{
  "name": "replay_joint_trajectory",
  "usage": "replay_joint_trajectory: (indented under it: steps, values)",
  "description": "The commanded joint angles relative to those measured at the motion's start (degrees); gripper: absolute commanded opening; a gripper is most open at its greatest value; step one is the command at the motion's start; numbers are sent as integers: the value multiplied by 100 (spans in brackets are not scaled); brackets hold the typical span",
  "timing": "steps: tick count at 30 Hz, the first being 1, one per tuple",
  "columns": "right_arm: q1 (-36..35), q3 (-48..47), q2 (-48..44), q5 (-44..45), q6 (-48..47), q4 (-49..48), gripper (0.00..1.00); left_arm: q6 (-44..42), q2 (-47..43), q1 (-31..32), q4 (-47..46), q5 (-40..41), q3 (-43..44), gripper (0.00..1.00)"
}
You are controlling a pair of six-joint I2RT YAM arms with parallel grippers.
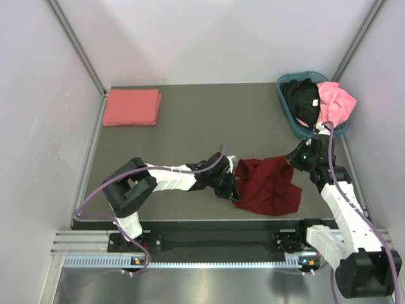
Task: Fold and stack the t-shirts
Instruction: Flatten the tshirt out
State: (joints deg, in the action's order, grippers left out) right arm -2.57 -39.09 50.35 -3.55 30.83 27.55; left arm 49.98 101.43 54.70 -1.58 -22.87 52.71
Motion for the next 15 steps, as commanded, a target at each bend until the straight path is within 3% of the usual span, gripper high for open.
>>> replay_joint_trajectory:
  steps: [1,5,8,10,13,15]
  values:
    - [-155,-168,351,-865,177,-1091,0,-22,-245,-371,700,352,458,0]
    - [-848,-1405,1169,-981,12,-1175,0,-917,-808,-1458,2353,1396,1913,0]
    - [-1096,-2827,1443,-771,-296,-841,0,-1376,-1133,-1787,3233,1820,3015,0]
    - [-1105,-3130,1425,-630,-428,-673,0,-1560,-1318,-1796,3602,2155,3516,0]
    - [-1105,-3246,1233,-278,-569,-216,0,-1439,-1827,-1805,3771,2173,3074,0]
    - [-1105,-2687,1013,-173,-561,-84,0,-1272,-2361,-1796,3464,2060,2484,0]
